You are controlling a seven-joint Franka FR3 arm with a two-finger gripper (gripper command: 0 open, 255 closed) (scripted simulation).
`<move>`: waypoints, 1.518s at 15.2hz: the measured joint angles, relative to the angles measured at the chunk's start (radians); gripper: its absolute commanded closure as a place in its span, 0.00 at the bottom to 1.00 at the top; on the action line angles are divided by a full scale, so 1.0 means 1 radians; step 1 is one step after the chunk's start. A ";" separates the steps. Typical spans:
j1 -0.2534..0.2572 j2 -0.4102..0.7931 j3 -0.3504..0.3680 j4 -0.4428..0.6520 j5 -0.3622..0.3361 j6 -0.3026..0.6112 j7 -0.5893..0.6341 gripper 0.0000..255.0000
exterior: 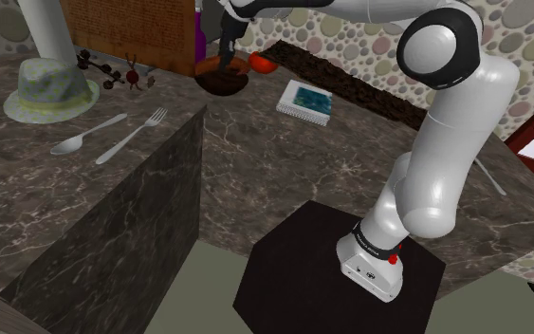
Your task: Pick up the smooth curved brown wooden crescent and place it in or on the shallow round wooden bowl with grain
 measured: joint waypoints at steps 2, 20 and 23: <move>-0.001 0.008 0.002 -0.019 0.005 0.027 -0.004 1.00; 0.004 -0.036 -0.004 -0.004 -0.015 -0.029 0.004 0.00; 0.008 -0.054 -0.005 -0.002 -0.024 -0.047 0.011 0.00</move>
